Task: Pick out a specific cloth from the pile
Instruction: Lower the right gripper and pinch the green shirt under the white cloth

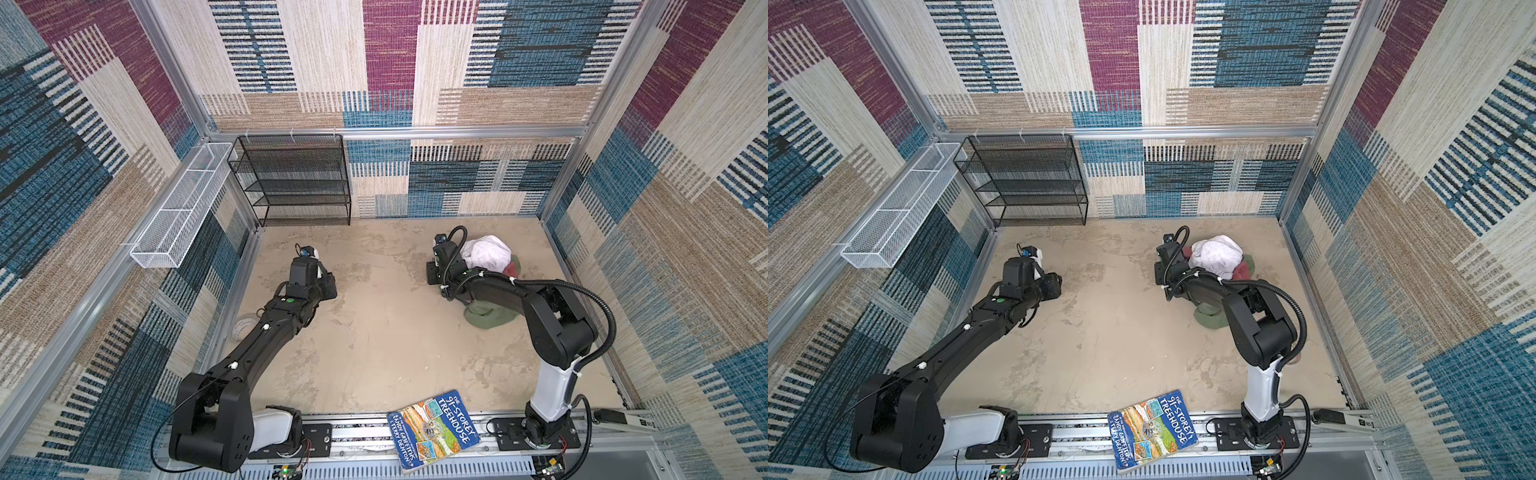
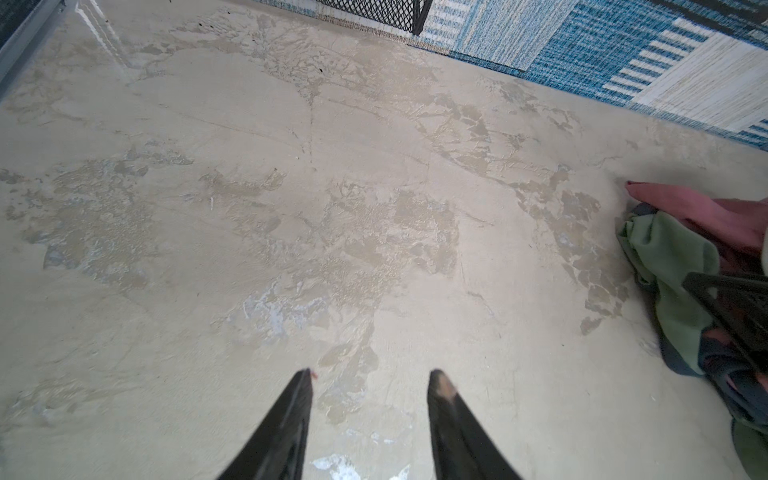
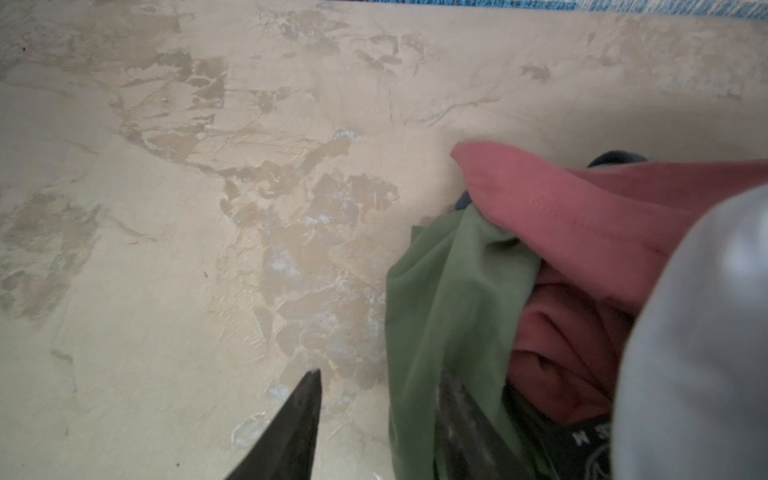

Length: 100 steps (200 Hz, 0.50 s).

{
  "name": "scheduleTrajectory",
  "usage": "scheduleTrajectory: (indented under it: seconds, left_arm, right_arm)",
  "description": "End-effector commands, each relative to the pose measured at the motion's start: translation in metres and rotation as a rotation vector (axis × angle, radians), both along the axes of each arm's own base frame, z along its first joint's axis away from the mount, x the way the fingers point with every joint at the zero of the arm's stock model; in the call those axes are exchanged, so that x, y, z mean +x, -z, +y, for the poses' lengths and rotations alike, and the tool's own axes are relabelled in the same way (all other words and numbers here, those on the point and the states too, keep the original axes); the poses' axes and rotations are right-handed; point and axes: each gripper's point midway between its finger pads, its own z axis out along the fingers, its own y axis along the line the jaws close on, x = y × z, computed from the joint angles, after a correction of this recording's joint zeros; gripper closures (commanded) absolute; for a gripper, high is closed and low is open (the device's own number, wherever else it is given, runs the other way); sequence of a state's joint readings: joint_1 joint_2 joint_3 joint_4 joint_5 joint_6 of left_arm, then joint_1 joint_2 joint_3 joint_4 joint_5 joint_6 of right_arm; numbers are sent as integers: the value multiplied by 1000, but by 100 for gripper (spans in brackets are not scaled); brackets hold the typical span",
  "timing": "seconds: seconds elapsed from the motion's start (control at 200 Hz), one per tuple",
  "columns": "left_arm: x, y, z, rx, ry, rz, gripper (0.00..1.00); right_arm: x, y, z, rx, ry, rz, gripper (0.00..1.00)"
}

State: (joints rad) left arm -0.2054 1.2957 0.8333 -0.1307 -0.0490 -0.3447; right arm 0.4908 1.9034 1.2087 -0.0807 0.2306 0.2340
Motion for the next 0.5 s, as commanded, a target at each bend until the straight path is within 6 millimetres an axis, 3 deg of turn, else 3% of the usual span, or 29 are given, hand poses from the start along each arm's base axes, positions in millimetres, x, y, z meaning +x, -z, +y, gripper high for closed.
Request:
scheduleTrajectory:
  seconds: [0.0, 0.336, 0.496]
  left_arm:
    - [2, -5, 0, -1, -2, -15, 51]
    - [-2, 0, 3, 11, -11, -8, 52]
    - [2, -5, 2, 12, -7, -20, 53]
  right_arm:
    - [4, 9, -4, -25, 36, 19, 53]
    - [14, 30, -12, -95, 88, 44, 59]
    - [18, 32, -18, -130, 116, 35, 73]
